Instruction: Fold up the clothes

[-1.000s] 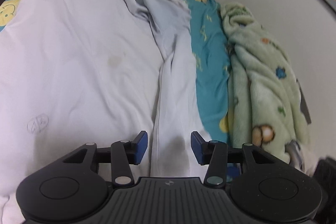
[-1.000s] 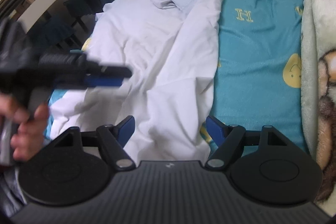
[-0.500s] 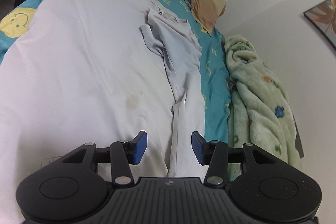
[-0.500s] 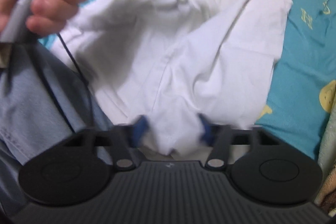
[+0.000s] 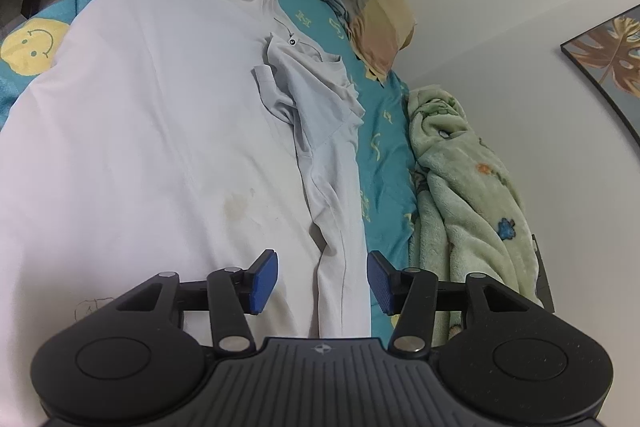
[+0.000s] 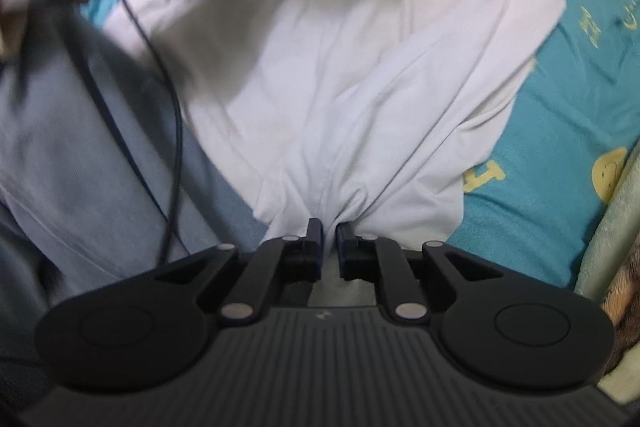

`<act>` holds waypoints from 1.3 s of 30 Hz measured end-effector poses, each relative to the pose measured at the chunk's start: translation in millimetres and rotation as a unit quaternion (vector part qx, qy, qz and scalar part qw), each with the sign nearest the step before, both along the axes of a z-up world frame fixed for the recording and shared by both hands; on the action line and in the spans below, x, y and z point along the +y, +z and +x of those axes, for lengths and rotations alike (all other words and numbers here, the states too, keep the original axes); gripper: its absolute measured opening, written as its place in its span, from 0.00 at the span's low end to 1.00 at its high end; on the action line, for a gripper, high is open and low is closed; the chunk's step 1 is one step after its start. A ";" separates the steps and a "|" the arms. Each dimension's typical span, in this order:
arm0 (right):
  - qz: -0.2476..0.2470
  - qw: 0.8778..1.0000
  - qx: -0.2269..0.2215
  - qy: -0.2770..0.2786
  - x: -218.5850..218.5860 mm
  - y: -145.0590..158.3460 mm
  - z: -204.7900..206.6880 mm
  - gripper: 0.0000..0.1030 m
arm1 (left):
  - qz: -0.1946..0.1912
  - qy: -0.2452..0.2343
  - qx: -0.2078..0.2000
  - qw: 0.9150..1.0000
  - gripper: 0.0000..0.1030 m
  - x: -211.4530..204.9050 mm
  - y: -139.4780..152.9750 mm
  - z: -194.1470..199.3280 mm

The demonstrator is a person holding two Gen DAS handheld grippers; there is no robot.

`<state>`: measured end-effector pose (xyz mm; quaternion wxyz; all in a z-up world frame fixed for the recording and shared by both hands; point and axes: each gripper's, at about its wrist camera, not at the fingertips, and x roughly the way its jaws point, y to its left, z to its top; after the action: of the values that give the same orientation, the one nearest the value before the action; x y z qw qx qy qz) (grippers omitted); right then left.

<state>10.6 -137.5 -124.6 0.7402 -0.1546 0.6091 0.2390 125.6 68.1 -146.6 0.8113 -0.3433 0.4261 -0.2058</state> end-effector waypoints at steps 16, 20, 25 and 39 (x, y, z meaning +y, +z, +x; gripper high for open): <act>0.142 0.948 -0.174 -0.227 -26.8 42.7 62.3 0.71 | 0.023 0.011 -0.010 1.000 0.59 -12.5 -10.4 21.4; 0.159 0.933 -0.171 -0.273 -36.5 12.6 77.2 0.71 | 0.015 0.028 -0.013 0.999 0.59 -15.1 -17.6 50.6; 0.137 0.935 -0.179 -0.275 -38.5 -12.3 87.4 0.71 | 0.016 0.041 -0.009 0.999 0.59 -30.8 -30.4 102.9; 0.158 0.944 -0.185 -0.223 -31.2 -29.9 111.3 0.73 | 0.052 0.088 -0.006 0.995 0.13 -79.4 -65.6 227.5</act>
<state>121.9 -168.7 -154.6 0.8889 0.0623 0.4353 0.1285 353.0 -11.3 -212.1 0.8455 -0.3356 0.3995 -0.1133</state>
